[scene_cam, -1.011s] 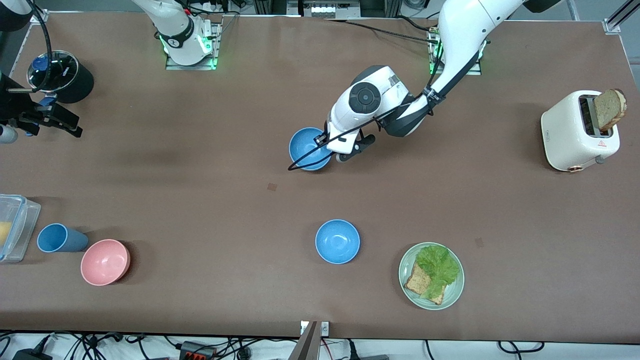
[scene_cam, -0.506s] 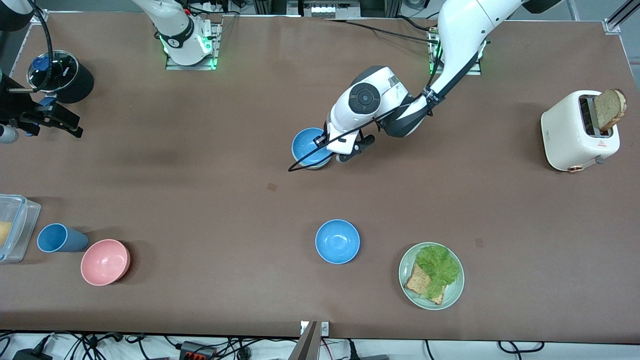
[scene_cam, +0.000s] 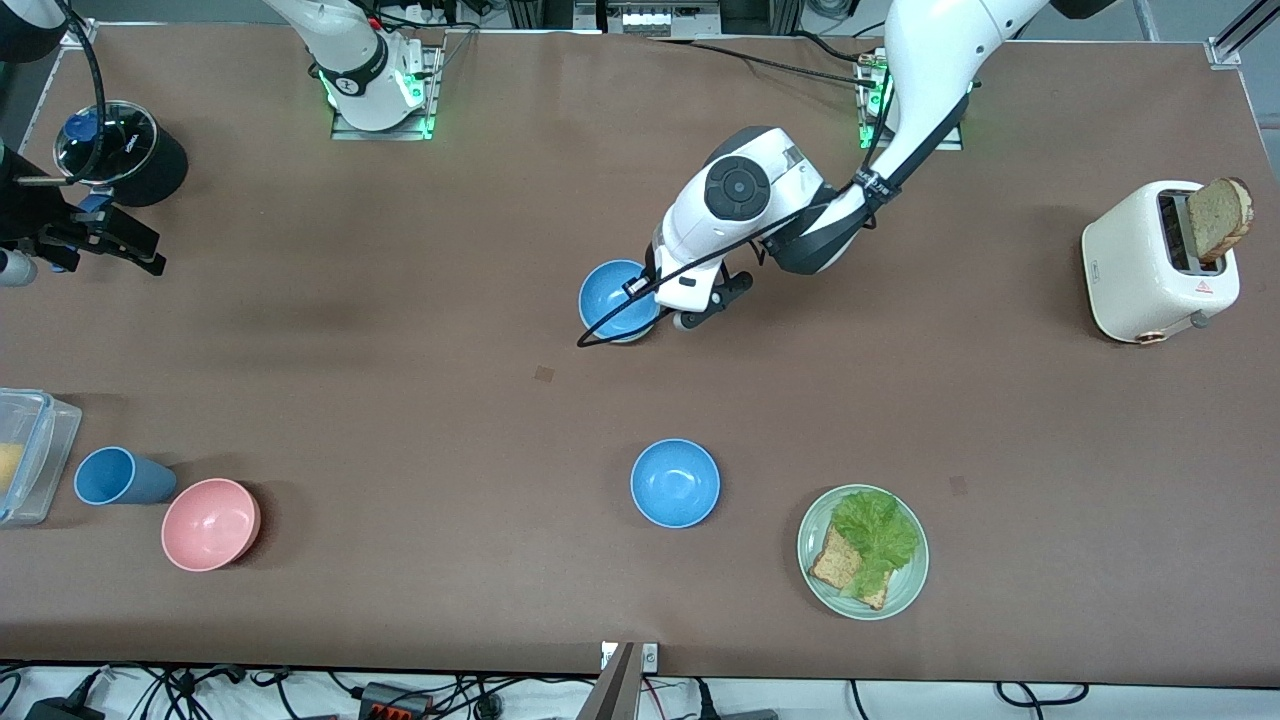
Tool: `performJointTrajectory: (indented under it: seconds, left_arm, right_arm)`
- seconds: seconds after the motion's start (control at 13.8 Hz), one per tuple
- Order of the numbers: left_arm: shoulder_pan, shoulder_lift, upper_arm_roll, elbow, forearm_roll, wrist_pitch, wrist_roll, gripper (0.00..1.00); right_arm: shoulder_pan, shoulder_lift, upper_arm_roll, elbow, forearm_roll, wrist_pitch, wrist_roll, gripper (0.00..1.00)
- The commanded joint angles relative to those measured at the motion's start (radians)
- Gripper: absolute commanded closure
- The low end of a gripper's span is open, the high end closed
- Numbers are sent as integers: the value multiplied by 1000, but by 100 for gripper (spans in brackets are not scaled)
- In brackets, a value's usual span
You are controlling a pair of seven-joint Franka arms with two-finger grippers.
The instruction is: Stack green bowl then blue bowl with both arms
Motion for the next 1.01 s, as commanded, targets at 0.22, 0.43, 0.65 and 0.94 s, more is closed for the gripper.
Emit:
performJointTrajectory:
  seconds: [0.22,0.43,0.65,0.94]
  left_arm:
    - [71,-22,-12,169,20,-259,136,75]
    - [121,-32,-7,267,14,-397,344,74]
    - [204,-113,2,263,-27,-484,592,68]
    - [278,-222,142,255,-167,-590,981,26]
  right_arm:
    - [-12,-9,12,11,-17,-6,-14,0]
    - [-12,-9,12,10,-16,4,-11,0]
    - [-13,-9,12,8,-10,13,-11,0]
    - [-13,-7,12,6,-7,10,-11,0]
